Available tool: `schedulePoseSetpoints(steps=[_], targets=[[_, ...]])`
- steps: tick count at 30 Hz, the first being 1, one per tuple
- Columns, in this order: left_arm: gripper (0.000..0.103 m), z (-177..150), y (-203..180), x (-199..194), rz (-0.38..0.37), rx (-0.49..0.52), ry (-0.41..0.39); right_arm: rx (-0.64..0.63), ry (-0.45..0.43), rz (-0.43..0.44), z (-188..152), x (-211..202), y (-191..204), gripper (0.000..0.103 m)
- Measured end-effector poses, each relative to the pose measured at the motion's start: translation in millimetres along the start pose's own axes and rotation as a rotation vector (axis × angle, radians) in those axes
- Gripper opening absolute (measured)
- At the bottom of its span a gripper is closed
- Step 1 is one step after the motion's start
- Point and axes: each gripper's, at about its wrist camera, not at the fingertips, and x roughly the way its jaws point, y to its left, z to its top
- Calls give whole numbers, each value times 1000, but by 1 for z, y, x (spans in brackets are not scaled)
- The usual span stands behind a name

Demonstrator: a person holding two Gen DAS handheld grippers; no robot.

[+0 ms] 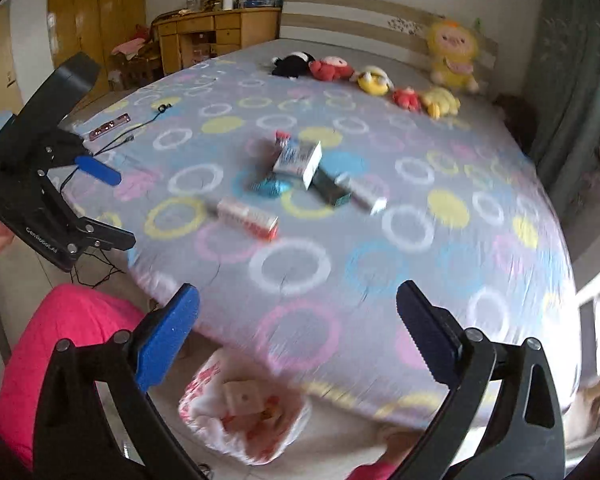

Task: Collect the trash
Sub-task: 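Raise both tools back over the bed toward the remaining items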

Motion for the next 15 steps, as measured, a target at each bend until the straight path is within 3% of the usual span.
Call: schedulePoseSetpoints(steps=[4, 15], targets=[[90, 29, 11, 2, -24, 88, 0, -111, 26, -43, 36, 15, -26, 96], [90, 67, 18, 85, -75, 301, 112, -166, 169, 104, 94, 109, -94, 96]])
